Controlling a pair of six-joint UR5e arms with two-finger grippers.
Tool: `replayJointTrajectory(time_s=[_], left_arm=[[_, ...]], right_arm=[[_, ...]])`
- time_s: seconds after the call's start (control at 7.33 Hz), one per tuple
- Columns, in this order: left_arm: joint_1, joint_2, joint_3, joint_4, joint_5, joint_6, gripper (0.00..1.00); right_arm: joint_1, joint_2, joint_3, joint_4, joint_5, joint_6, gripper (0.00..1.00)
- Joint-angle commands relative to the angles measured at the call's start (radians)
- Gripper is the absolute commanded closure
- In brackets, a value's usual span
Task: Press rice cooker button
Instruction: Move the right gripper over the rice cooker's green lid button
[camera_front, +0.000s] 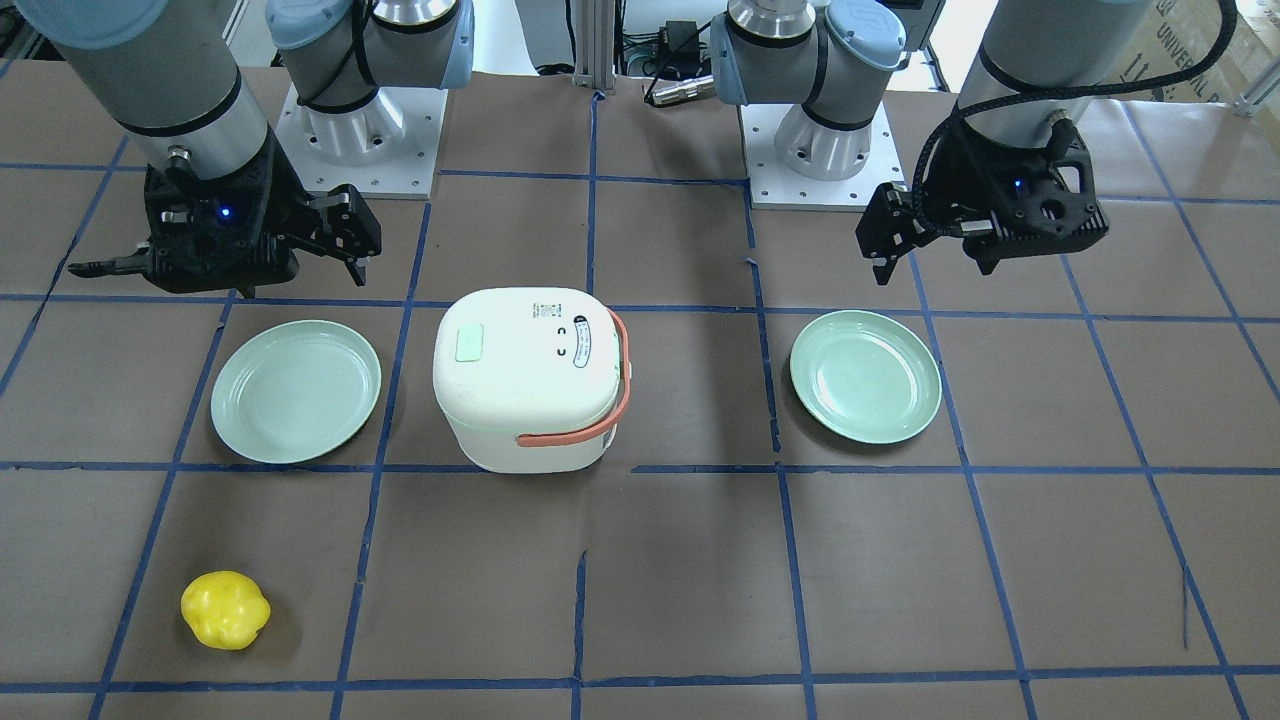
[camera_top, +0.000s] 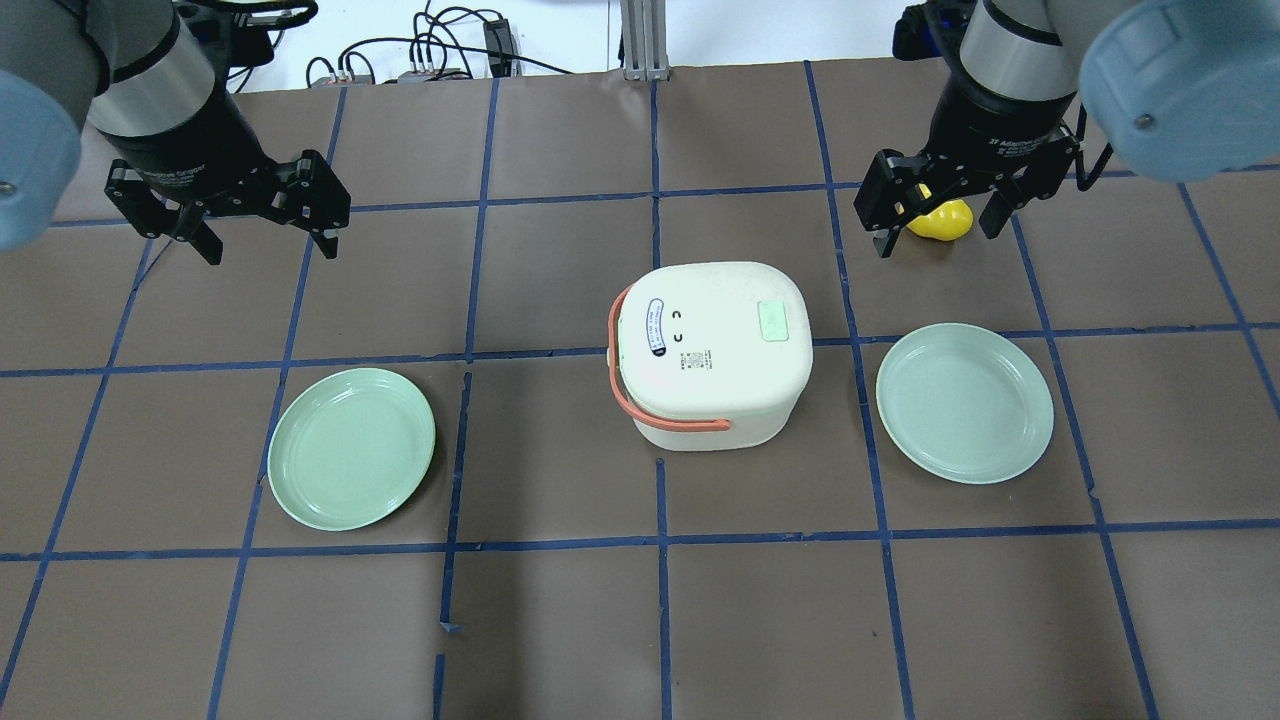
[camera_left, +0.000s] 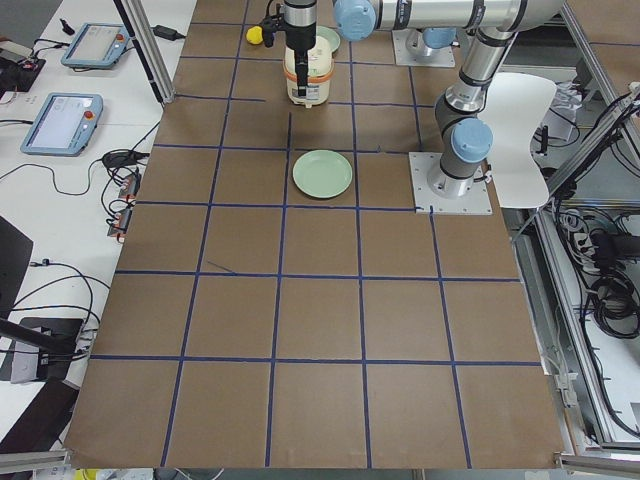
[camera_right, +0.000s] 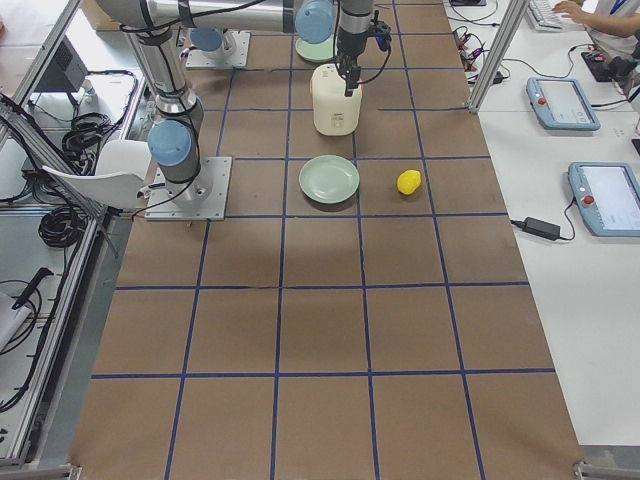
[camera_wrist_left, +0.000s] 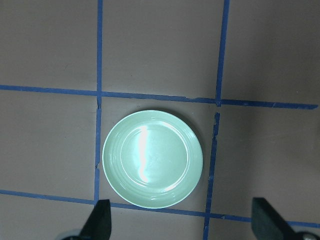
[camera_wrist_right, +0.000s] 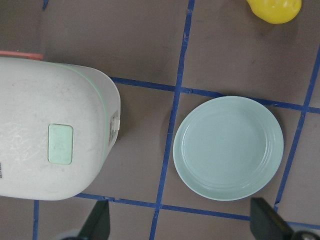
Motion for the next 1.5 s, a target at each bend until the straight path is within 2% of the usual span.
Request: replayJointTrajectory(time_s=[0.0,0.14,0.27,0.41,0.55,0.68,0.95,1.36], left_arm=[[0.000,0.000,0.000,0.000,0.000,0.000,0.00],[0.000,0.000,0.000,0.000,0.000,-0.001,0.00],[0.000,0.000,0.000,0.000,0.000,-0.001,0.00],[0.000,0.000,0.000,0.000,0.000,-0.001,0.00],[0.000,0.000,0.000,0.000,0.000,-0.001,0.00],[0.000,0.000,0.000,0.000,0.000,-0.001,0.00],[0.000,0.000,0.000,0.000,0.000,-0.001,0.00],[0.000,0.000,0.000,0.000,0.000,-0.001,0.00]], right_arm=[[0.007,-0.014,0.012,0.003,0.009,0.014,0.11],[0.016,-0.010,0.015,0.012,0.013,0.026,0.47],[0.041,-0.005,0.021,0.015,0.066,0.073,0.76],[0.074,0.003,0.029,0.009,0.106,0.128,0.84],[0.114,0.019,0.053,-0.008,0.110,0.185,0.90],[0.146,0.035,0.078,-0.082,0.105,0.246,0.94],[0.161,0.131,0.075,-0.242,0.107,0.261,0.95],[0.205,0.141,0.084,-0.244,0.090,0.255,0.95]])
